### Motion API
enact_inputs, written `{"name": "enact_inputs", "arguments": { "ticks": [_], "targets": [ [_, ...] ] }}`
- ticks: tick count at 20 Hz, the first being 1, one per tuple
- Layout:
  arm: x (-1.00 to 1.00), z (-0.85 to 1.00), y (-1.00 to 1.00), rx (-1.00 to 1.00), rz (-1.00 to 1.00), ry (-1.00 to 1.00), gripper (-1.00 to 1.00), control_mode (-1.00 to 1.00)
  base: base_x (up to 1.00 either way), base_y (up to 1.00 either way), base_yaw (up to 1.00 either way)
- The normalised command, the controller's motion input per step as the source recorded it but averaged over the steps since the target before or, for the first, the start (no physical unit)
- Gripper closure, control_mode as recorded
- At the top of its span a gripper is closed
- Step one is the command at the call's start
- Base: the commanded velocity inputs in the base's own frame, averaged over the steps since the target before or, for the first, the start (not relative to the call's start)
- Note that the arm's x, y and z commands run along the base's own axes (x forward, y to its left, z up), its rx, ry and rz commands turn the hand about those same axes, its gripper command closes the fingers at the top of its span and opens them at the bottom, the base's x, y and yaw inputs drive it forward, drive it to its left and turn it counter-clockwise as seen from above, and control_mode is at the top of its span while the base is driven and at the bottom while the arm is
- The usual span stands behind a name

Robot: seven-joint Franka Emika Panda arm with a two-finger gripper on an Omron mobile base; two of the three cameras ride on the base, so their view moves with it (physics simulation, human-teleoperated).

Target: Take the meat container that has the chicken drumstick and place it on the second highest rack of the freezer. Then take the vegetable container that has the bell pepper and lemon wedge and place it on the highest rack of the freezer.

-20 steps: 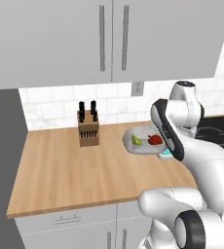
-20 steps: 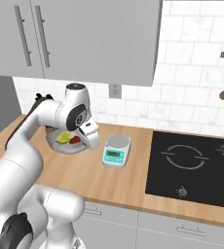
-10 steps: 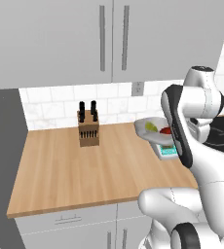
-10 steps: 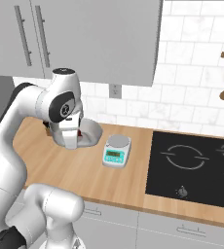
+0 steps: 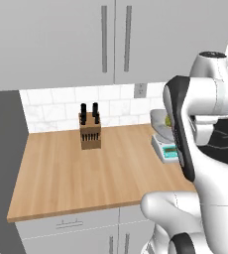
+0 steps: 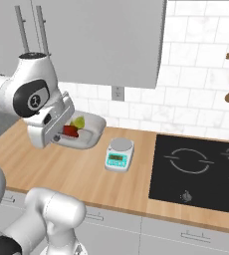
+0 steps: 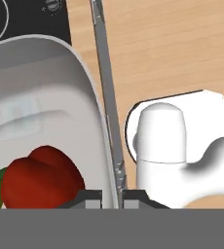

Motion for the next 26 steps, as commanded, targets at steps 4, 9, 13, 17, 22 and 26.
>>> {"name": "enact_inputs", "arguments": {
  "ticks": [4,9,13,17,22,26],
  "targets": [
    [-0.46,0.49,0.17,0.0,-0.15,0.0,1.0,-1.0,0.0,0.0,0.0],
    [-0.43,0.12,0.14,0.01,-0.04,-0.11,1.0,-1.0,0.0,0.0,0.0],
    [-0.26,0.0,0.0,0.07,0.02,-0.35,1.0,-1.0,0.0,0.0,0.0],
    [-0.03,0.06,0.09,0.03,0.01,-0.1,1.0,-1.0,0.0,0.0,0.0],
    [0.0,0.24,0.16,0.0,0.04,0.07,1.0,-1.0,0.0,0.0,0.0],
    [0.0,0.13,0.0,0.0,0.11,0.09,1.0,-1.0,0.0,0.0,0.0]
  ]
}}
